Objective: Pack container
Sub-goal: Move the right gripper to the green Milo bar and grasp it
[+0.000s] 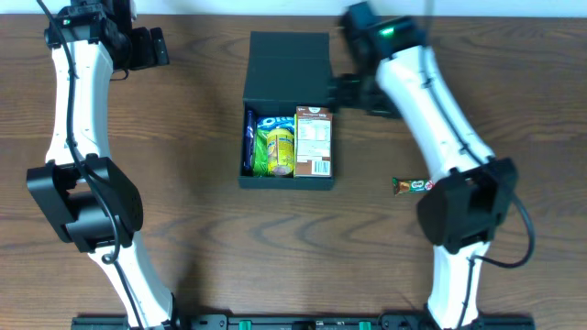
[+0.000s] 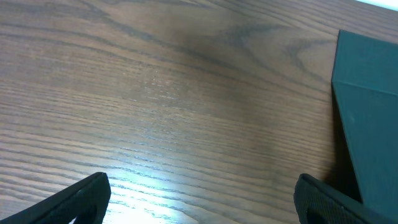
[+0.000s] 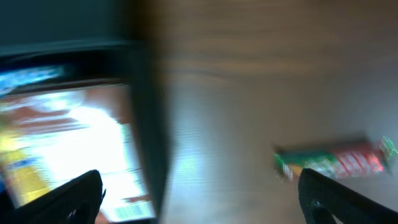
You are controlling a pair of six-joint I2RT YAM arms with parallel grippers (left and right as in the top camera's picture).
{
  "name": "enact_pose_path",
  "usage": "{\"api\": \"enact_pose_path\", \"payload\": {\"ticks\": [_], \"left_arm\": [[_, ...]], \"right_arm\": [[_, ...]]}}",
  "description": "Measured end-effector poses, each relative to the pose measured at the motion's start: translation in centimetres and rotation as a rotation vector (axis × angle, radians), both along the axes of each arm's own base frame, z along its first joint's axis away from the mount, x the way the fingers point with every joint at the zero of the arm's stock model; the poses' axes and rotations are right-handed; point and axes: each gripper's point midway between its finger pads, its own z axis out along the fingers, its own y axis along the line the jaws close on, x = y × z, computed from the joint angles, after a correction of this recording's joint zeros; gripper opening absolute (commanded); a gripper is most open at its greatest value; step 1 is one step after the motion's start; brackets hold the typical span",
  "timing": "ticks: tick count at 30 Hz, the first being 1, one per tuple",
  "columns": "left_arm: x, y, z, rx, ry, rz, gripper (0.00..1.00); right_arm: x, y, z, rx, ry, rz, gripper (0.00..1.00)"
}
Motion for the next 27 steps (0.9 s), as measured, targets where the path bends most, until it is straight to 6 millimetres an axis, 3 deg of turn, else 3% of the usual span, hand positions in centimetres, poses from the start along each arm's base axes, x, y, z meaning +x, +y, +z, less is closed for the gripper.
{"api": "enact_pose_path", "payload": {"ticks": [6, 11, 16, 22, 27], "left_arm": [[0.0, 0.0, 0.0, 0.000, 0.000, 0.000, 0.95], [0.0, 0.0, 0.0, 0.000, 0.000, 0.000, 0.95], [0.0, 0.0, 0.0, 0.000, 0.000, 0.000, 0.95], [0.0, 0.0, 0.0, 0.000, 0.000, 0.000, 0.95], [0.0, 0.0, 0.0, 0.000, 0.000, 0.000, 0.96]], "right_arm": [[-2.7, -8.2, -1.4, -0.044, 0.178, -0.325, 0.99], [-5.8, -12.1, -5.1, -0.081, 0.323, -0.502, 0.99], [-6.8, -12.2, -8.1, -0.075, 0.356, -0.539, 0.99], [-6.8, -10.8, -11.0, 0.000, 0.356, -0.587, 0.99], [-8.7, -10.0, -12.7, 0.028, 0.418, -0.627, 0.98]]}}
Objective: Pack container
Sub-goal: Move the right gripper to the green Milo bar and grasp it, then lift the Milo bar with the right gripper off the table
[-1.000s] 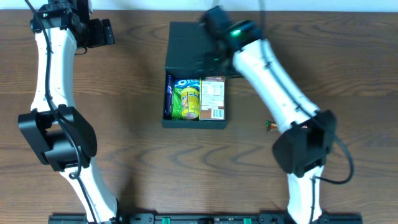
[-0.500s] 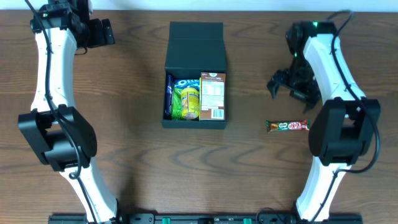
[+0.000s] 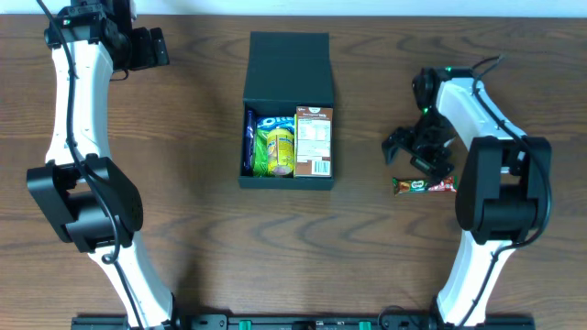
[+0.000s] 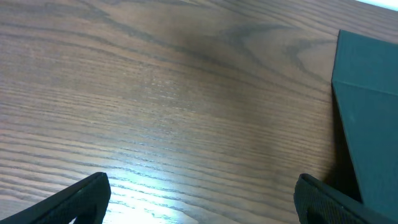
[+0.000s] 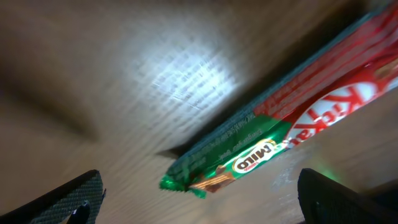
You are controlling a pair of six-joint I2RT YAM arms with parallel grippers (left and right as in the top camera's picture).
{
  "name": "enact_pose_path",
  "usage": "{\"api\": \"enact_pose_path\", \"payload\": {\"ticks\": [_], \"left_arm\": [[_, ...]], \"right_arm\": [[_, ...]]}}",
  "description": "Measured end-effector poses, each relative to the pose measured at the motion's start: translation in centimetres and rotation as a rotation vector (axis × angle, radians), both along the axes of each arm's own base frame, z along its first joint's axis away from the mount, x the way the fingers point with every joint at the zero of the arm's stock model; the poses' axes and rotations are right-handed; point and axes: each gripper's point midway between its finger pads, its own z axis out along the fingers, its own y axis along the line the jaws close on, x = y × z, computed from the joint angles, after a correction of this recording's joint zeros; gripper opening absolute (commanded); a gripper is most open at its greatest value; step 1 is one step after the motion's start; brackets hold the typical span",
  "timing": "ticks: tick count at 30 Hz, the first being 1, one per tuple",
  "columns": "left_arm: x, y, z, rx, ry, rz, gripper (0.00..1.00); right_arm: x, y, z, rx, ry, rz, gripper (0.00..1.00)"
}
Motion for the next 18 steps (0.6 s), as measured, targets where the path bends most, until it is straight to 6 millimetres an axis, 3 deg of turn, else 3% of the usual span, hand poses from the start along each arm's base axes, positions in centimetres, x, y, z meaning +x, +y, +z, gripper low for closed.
{"api": "enact_pose_path", "payload": {"ticks": [12, 18], "left_arm": [[0.0, 0.0, 0.0, 0.000, 0.000, 0.000, 0.95], [0.0, 0.0, 0.0, 0.000, 0.000, 0.000, 0.96]], "right_arm": [[-0.5, 0.6, -1.1, 0.021, 0.002, -0.019, 0.97], [-0.7, 0.9, -1.5, 0.041, 0.000, -0.026, 0.90]]}}
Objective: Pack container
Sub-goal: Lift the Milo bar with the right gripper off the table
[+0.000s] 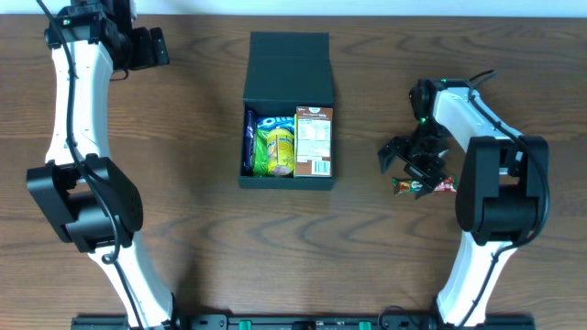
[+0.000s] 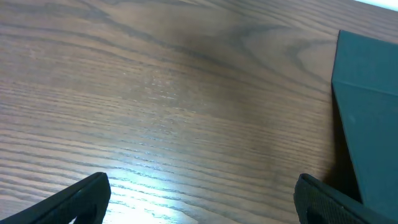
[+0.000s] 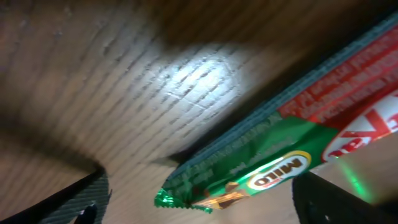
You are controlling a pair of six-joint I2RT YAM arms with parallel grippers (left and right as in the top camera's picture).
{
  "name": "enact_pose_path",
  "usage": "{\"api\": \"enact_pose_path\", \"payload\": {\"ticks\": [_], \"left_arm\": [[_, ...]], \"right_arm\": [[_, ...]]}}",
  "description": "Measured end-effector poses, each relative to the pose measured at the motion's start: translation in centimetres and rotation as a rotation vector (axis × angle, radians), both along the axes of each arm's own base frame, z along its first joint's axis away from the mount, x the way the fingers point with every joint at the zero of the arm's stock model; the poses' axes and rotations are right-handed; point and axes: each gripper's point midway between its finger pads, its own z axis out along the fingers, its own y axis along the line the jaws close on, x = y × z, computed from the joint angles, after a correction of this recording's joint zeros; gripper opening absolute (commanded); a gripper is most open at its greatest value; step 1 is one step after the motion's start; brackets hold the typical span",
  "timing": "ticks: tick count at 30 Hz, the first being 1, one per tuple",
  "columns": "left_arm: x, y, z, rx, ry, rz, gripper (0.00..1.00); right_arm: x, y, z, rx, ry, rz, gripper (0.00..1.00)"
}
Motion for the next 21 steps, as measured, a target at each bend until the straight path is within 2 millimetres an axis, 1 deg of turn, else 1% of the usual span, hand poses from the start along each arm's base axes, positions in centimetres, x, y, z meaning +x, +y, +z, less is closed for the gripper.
{"api": "enact_pose_path", "payload": {"ticks": [8, 11, 13, 15, 17, 19, 21], "left_arm": [[-0.1, 0.0, 0.0, -0.001, 0.004, 0.000, 0.95], [-0.3, 0.0, -0.1, -0.002, 0.012, 0.000, 0.96], [-0.4, -0.1, -0.2, -0.003, 0.017, 0.000, 0.96], [-0.4, -0.1, -0.2, -0.003, 0.018, 0.000, 0.95], [-0.4, -0.1, -0.2, -0.003, 0.018, 0.000, 0.95], [-0.4, -0.1, -0.2, -0.003, 0.018, 0.000, 0.95], [-0.4, -0.1, -0.2, -0.003, 0.017, 0.000, 0.95]], "right_arm": [[0.6, -0.2, -0.1, -0.010, -0.029, 0.005, 0.87], [1.2, -0.3, -0.1, -0.017, -0.061, 0.009, 0.88], [1.7, -0.5, 0.0, -0.030, -0.088, 0.016, 0.91], [2.0, -0.8, 0.6, -0.041, -0.118, 0.025, 0.92], [2.2, -1.0, 1.8, -0.054, -0.170, 0.033, 0.95], [2.5, -1.3, 3.4, -0.069, -0.262, 0.039, 0.95], [2.1, -1.5, 5.2, -0.075, -0.360, 0.039, 0.93]]}}
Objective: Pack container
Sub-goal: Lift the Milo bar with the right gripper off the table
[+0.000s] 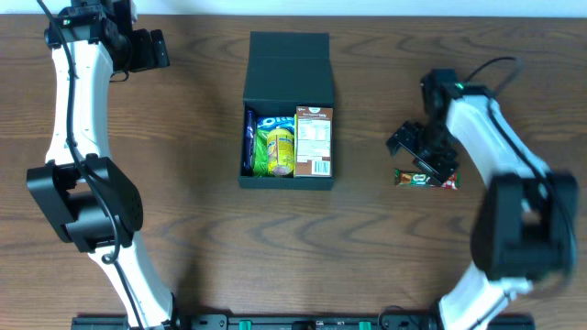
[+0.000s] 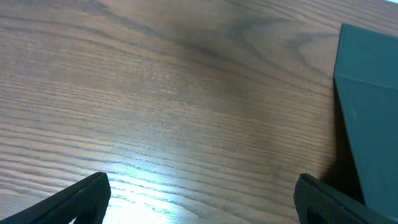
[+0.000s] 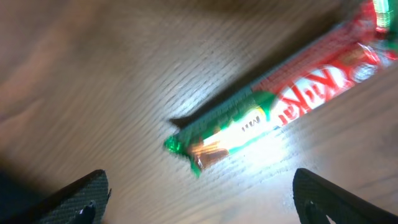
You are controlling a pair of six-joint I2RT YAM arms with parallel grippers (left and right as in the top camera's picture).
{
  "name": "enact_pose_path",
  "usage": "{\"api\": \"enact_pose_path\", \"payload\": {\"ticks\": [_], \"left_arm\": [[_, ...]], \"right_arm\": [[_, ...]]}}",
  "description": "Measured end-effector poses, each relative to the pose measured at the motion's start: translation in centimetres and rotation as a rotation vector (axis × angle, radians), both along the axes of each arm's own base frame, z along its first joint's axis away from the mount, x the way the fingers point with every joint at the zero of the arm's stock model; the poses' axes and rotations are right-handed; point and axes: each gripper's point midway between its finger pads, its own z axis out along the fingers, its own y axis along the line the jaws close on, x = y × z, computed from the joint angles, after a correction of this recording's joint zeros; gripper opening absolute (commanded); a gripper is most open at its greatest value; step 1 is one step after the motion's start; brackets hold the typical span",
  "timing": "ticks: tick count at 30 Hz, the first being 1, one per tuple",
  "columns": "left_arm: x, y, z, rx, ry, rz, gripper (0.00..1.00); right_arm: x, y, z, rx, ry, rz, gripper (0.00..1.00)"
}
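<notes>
A dark green box (image 1: 287, 137) stands open mid-table, its lid (image 1: 290, 60) folded back, holding a blue Oreo pack, a yellow-green pouch and a brown carton. A red-and-green KitKat Milo bar (image 1: 425, 180) (image 3: 273, 121) lies on the wood right of the box. My right gripper (image 1: 423, 152) (image 3: 202, 199) hangs open just above the bar's left end, nothing between its fingers. My left gripper (image 1: 147, 48) (image 2: 202, 199) is open at the far left, over bare wood beside the box lid (image 2: 370, 112).
The brown wooden table (image 1: 193, 229) carries only the box and the bar. The white arms rise from bases at the front edge, left and right. A cable loops off the right wrist.
My right gripper has risen a little from the bar; the wrist view now takes in more of the wrapper. The bar lies a touch further right. The left arm is unchanged.
My right gripper was first beside the box's right wall. It then stood open over the candy bar at the right, then lower, close on the bar's green end. Now it sits slightly higher, still open. The left arm stayed put throughout.
</notes>
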Motion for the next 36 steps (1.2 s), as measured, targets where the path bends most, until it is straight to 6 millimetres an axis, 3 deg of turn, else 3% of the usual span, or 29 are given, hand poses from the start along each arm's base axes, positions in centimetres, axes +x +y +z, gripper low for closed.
{"api": "enact_pose_path", "payload": {"ticks": [4, 11, 15, 22, 36], "left_arm": [[0.3, 0.1, 0.2, 0.003, -0.016, 0.000, 0.95], [0.5, 0.1, 0.3, 0.004, -0.023, 0.000, 0.96], [0.3, 0.0, 0.2, 0.002, -0.014, 0.000, 0.95], [-0.1, 0.0, -0.1, -0.001, 0.005, 0.000, 0.95], [-0.1, 0.0, -0.1, -0.001, 0.005, 0.000, 0.95]], "right_arm": [[-2.7, -0.4, 1.0, 0.008, -0.096, -0.022, 0.91], [-6.1, -3.1, -2.0, 0.019, -0.069, -0.170, 0.88], [-4.8, -4.4, -2.4, 0.032, -0.137, -0.244, 0.88], [-1.6, -4.8, -1.7, 0.046, -0.269, -0.289, 0.81], [-1.9, -4.9, -3.9, 0.089, -0.204, -0.366, 0.76]]}}
